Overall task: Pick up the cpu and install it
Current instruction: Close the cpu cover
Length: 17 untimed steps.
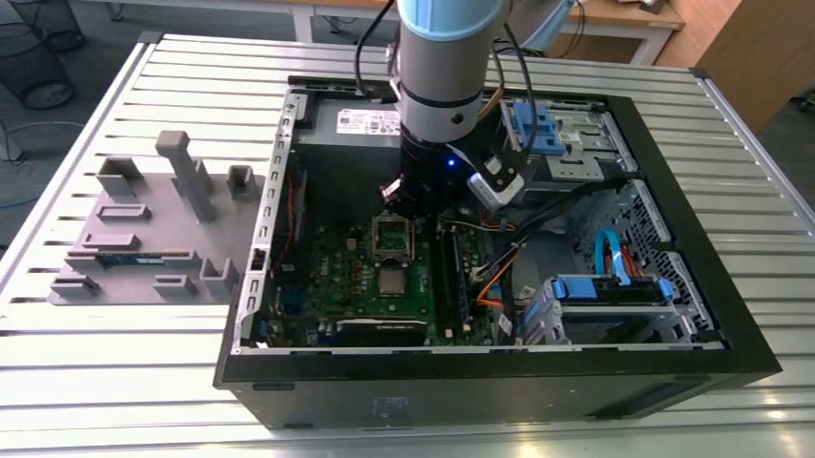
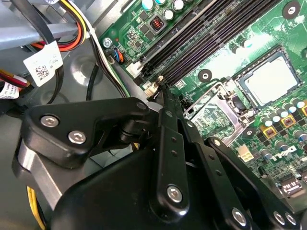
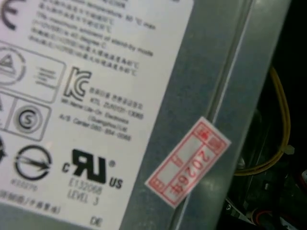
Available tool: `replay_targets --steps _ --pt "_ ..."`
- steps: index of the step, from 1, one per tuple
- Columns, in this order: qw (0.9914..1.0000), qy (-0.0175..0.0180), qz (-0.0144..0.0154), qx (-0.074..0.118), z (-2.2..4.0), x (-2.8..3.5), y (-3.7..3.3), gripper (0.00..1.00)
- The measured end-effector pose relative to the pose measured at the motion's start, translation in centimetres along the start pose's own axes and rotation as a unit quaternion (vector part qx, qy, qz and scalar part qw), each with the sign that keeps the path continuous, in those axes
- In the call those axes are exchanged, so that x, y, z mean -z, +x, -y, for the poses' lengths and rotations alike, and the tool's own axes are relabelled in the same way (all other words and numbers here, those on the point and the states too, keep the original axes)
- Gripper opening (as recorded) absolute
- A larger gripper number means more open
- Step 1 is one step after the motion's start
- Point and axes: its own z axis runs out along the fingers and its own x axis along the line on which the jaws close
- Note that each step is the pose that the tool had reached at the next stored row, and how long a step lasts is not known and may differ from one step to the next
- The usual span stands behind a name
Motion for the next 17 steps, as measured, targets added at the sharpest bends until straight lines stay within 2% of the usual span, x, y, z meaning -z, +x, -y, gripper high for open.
replay_targets --steps 17 --pt "1.00000 -0.0004 0.0030 0.000 -0.51 -0.28 0.53 0.11"
